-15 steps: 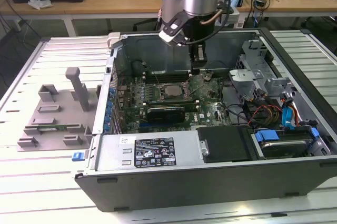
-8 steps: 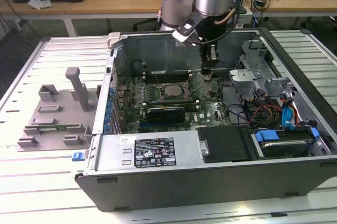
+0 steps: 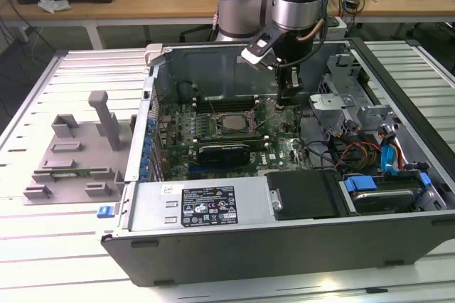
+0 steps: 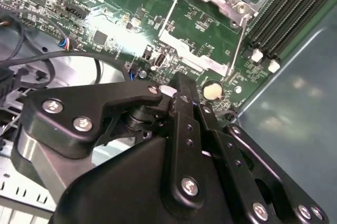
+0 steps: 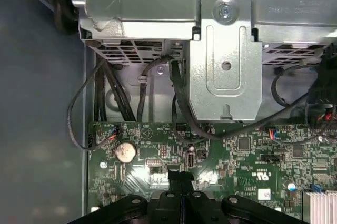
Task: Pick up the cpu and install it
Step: 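Close the cpu cover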
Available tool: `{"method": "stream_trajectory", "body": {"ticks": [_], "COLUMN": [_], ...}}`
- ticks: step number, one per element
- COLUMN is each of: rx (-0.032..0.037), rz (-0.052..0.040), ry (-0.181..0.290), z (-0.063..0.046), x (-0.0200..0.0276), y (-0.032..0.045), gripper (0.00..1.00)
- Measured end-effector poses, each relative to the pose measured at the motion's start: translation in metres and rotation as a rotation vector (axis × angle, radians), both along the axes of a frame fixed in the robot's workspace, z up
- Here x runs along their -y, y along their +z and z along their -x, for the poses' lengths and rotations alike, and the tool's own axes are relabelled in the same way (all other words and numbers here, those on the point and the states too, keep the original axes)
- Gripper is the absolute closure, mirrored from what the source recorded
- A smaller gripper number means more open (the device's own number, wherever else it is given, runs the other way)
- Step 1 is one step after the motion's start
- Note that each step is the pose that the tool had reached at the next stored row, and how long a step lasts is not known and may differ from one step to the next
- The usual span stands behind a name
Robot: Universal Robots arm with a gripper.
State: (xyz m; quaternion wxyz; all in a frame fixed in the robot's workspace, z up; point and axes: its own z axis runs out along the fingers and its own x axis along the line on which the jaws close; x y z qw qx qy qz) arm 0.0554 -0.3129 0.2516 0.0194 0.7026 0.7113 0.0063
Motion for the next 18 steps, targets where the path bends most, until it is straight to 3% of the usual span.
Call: {"method": "stream_trajectory", "body": {"ticks": [4,10,18], "rx": [-0.0026,-0.0026,-0.0026], "rz": [0.0,0.0,-0.0003], "ry": [0.0,0.0,0.0], "z": [0.0,0.0,0.017], "x": [0.0,0.0,-0.0001], "y": [-0.0076,-0.0079,-0.008], "gripper": [0.89,0.89,0.89]}}
